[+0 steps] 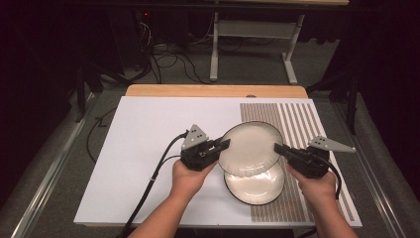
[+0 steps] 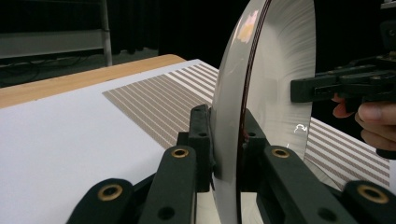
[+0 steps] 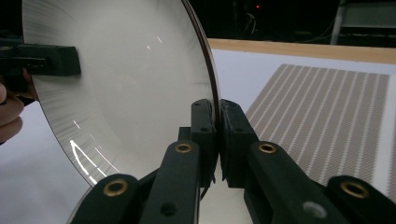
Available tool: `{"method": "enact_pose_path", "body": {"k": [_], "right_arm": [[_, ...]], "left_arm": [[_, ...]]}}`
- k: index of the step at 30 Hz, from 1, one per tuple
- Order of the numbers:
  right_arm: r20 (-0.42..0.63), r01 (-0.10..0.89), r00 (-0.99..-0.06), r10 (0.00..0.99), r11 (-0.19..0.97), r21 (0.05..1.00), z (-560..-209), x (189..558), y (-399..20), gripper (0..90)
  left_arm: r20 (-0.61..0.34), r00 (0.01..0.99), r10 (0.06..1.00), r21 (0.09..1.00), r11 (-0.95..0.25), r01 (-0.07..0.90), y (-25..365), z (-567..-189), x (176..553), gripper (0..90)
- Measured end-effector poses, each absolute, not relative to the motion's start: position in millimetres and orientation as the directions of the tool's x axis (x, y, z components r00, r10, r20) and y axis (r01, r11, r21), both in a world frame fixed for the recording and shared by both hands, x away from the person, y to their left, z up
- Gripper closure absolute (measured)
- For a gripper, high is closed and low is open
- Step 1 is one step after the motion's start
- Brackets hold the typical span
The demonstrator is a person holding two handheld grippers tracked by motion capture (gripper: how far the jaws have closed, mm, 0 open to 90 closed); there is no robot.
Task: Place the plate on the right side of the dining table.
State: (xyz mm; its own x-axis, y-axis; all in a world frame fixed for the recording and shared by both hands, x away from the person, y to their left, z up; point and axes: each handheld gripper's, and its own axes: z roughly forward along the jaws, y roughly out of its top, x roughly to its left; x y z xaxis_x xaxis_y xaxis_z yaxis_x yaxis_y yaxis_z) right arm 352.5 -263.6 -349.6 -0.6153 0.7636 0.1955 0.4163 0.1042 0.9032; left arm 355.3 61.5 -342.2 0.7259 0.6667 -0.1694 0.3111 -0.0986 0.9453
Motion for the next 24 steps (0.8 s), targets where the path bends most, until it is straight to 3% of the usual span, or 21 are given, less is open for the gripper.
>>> {"method": "enact_pose_path", "body": {"k": [24], "right_arm": [[0.147,0.423,-0.44,0.886,0.061,0.904,-339,374,-370,86.7]], "left_arm": [[-0.188,0.781,0.595,0.924,-0.163,0.347,-57,-332,424,80.4]]}}
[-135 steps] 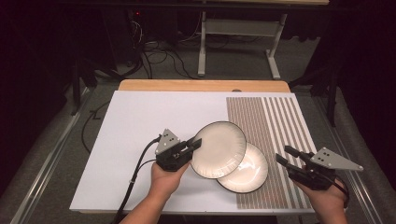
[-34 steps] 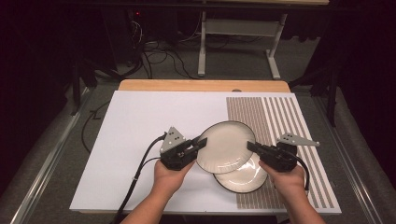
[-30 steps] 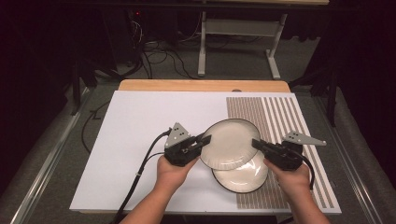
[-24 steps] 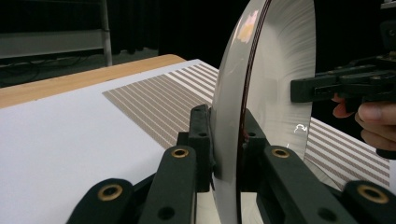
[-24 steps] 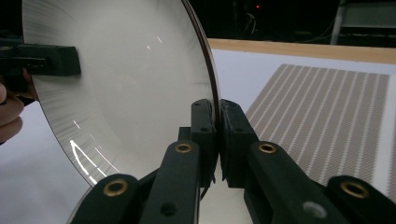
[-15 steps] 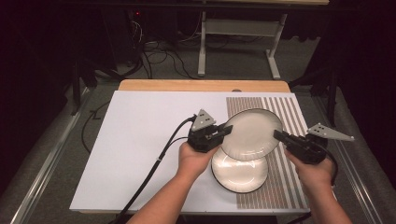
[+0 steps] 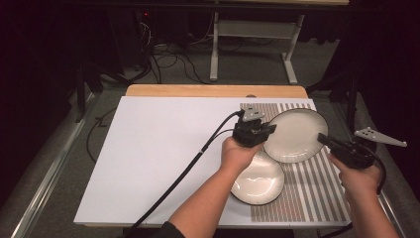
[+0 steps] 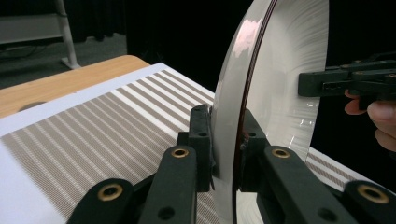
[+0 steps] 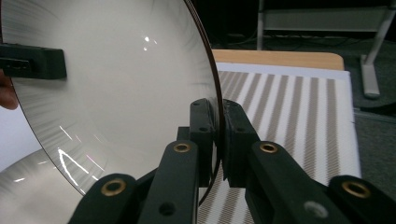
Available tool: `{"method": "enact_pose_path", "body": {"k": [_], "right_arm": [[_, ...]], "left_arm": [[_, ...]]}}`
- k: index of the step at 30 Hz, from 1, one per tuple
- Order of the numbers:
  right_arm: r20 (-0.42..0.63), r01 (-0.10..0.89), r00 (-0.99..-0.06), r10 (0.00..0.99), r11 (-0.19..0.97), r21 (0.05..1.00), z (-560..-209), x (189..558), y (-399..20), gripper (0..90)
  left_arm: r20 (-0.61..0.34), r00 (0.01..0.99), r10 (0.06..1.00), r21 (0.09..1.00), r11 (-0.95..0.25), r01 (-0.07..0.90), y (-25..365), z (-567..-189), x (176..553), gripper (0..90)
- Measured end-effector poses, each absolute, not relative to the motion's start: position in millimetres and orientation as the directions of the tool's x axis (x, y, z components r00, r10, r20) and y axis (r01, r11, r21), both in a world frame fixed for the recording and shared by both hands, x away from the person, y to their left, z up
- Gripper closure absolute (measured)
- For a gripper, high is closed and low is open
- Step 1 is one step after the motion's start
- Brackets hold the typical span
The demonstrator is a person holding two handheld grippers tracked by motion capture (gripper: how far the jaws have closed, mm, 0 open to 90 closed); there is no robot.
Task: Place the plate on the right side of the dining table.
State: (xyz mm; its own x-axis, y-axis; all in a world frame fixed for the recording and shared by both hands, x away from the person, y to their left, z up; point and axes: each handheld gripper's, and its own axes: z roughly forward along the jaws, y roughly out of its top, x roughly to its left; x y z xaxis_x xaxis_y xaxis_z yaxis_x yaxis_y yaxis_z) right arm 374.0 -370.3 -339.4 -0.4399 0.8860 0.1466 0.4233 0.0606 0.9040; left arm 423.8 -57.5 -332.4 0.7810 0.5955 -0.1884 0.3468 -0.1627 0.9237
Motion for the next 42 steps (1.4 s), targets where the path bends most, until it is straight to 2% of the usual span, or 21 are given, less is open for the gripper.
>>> {"method": "enact_pose_path", "body": {"k": [16,42], "right_arm": [[0.147,0.48,-0.358,0.922,0.046,0.876,-361,378,-394,87.5],[0.166,0.508,-0.333,0.928,0.028,0.861,-383,376,-390,88.3]], "left_arm": [[-0.235,0.764,0.601,0.875,-0.21,0.435,-94,-366,454,77.5],[-0.231,0.729,0.644,0.823,-0.27,0.499,-97,-382,461,75.7]]}}
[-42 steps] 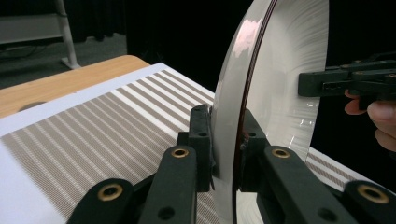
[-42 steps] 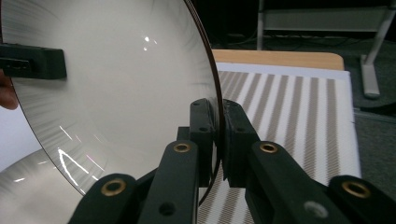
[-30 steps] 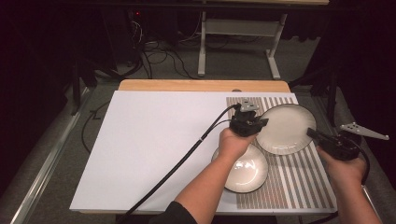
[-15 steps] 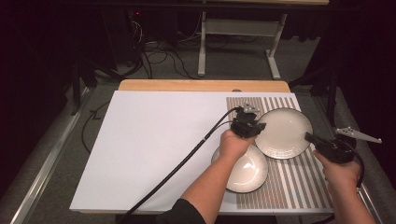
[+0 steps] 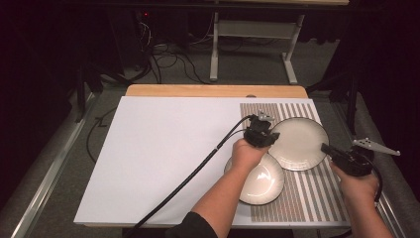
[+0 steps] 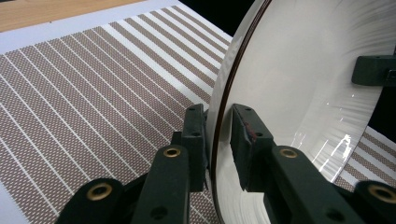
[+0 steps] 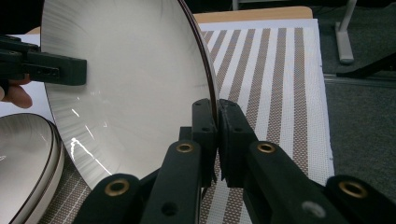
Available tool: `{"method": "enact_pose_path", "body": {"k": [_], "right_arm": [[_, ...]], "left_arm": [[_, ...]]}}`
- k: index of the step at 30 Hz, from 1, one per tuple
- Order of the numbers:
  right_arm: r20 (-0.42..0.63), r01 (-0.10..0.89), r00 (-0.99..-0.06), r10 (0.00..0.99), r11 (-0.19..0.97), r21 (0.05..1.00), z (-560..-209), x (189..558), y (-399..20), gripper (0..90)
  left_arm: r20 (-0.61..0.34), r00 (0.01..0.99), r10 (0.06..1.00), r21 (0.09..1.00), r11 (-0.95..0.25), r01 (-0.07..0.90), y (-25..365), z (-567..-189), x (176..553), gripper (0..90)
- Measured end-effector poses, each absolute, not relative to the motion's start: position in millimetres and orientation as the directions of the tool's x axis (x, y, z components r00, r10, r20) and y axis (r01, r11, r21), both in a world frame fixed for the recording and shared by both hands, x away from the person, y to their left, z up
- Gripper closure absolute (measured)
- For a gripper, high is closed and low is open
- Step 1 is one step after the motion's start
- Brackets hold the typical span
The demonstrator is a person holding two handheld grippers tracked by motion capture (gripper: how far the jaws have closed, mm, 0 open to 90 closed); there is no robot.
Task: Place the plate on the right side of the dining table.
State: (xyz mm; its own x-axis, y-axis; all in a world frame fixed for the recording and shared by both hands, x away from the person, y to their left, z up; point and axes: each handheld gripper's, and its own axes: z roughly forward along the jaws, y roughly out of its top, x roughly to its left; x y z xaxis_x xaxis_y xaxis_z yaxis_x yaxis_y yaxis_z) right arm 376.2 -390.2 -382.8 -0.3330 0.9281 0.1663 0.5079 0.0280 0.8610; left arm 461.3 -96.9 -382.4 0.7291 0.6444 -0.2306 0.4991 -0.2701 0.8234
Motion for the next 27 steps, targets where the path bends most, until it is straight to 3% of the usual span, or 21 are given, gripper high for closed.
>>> {"method": "enact_pose_path", "body": {"k": [3,10,21,27], "right_arm": [[0.169,0.509,-0.335,0.927,0.027,0.86,-383,378,-390,88.4],[0.163,0.514,-0.328,0.93,0.031,0.857,-384,385,-388,88.0],[0.183,0.541,-0.31,0.933,0.016,0.841,-388,395,-389,87.0],[0.186,0.553,-0.296,0.937,0.009,0.833,-390,399,-389,86.5]], "left_arm": [[-0.227,0.72,0.656,0.823,-0.266,0.502,-97,-382,461,75.4],[-0.179,0.727,0.663,0.873,-0.235,0.428,-76,-371,454,53.2],[-0.129,0.695,0.707,0.934,-0.149,0.325,4,-365,420,33.6],[-0.153,0.676,0.721,0.937,-0.113,0.332,51,-369,395,28.6]]}}
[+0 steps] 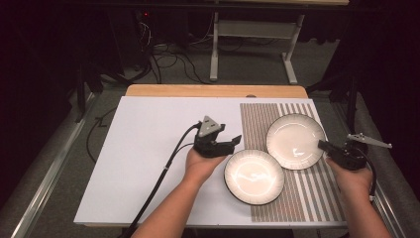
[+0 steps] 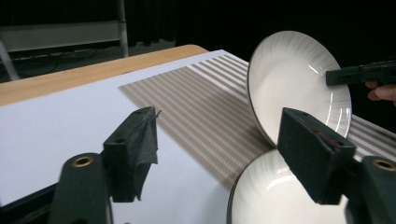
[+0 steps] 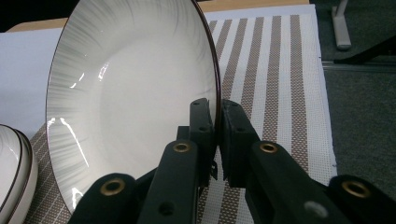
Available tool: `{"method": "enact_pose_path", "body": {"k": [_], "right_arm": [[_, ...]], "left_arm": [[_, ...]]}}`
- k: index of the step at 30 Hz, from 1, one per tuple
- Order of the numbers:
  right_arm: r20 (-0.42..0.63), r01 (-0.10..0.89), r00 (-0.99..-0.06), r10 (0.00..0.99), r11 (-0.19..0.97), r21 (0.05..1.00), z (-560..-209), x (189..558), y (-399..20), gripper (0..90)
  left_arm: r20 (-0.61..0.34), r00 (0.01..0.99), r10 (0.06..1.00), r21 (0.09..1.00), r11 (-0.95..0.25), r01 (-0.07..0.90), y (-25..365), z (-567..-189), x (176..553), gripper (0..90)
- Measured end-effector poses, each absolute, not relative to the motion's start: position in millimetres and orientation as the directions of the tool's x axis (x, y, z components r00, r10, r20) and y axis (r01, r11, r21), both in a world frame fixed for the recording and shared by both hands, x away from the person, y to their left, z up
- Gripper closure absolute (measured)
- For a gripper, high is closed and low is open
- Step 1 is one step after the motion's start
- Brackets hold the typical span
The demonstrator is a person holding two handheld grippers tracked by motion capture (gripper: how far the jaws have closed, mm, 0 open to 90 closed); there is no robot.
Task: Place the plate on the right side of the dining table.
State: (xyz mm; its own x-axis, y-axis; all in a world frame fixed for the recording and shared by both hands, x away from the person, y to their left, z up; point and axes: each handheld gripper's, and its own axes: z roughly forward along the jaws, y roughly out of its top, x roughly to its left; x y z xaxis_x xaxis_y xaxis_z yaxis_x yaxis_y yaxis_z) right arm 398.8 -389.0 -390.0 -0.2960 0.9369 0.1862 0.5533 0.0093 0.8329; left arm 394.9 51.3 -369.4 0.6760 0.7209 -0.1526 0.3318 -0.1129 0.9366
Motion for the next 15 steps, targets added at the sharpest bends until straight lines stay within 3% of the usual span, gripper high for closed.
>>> {"method": "enact_pose_path", "body": {"k": [4,15], "right_arm": [[0.187,0.566,-0.287,0.94,0.008,0.825,-392,401,-389,85.6],[0.204,0.6,-0.255,0.945,-0.01,0.8,-399,412,-389,83.8]], "left_arm": [[-0.14,0.657,0.74,0.937,-0.116,0.331,80,-374,377,22.1],[-0.092,0.608,0.788,0.952,-0.11,0.286,161,-372,329,18.5]]}}
